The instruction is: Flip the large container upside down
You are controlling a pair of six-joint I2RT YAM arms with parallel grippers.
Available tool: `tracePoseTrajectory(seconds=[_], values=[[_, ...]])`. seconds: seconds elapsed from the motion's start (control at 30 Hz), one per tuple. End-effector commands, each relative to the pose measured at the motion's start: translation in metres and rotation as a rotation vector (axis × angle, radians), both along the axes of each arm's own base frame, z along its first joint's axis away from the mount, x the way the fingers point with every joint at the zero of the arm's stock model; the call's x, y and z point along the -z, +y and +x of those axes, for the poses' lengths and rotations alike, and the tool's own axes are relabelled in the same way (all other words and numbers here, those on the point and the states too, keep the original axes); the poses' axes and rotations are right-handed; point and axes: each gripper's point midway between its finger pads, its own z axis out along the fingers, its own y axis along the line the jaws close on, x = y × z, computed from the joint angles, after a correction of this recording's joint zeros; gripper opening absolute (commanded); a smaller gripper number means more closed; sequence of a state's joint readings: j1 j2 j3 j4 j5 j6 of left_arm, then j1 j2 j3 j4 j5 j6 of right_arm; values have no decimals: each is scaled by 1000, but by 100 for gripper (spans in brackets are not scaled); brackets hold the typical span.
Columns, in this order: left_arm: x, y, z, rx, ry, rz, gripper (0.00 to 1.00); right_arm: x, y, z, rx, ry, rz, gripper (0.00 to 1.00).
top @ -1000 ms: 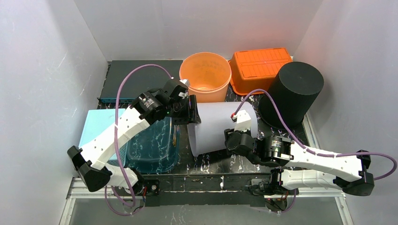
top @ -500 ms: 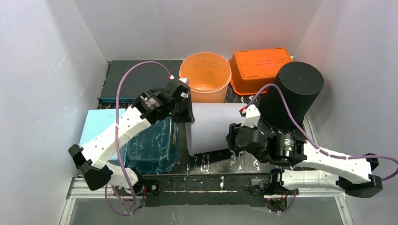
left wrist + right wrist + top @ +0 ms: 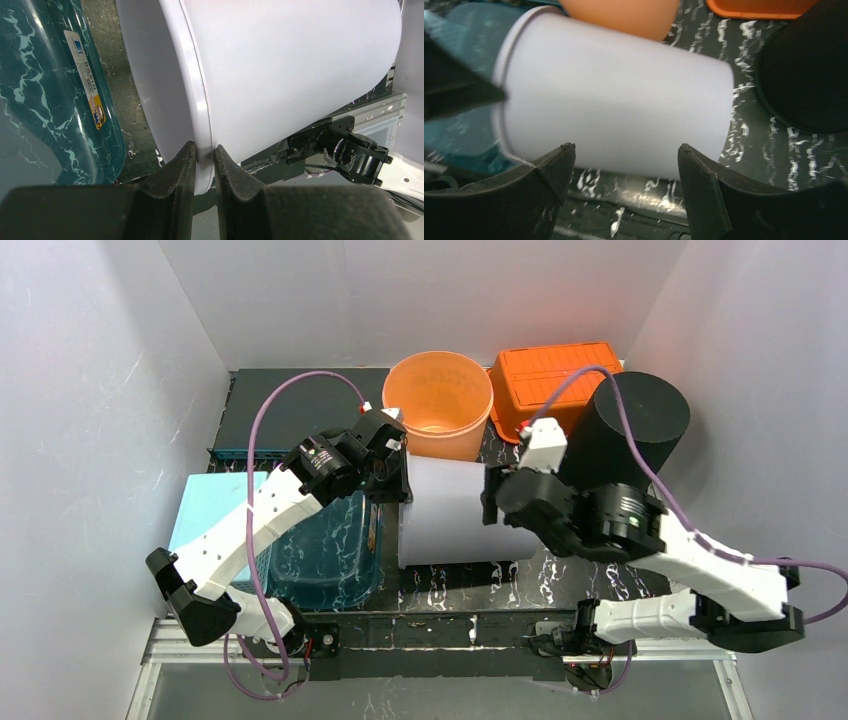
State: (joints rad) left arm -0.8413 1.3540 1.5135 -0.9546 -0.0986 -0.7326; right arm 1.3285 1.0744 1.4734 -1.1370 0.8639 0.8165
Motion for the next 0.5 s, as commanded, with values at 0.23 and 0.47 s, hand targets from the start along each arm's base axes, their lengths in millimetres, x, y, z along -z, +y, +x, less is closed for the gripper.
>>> tracePoseTrajectory(seconds=[0.23, 0.47], values=[[4, 5, -6, 8, -3, 12, 8, 47, -32, 84, 98, 235, 128, 85], [5, 3, -7, 24, 3, 9, 8, 75, -44, 87, 116, 304, 263, 87]])
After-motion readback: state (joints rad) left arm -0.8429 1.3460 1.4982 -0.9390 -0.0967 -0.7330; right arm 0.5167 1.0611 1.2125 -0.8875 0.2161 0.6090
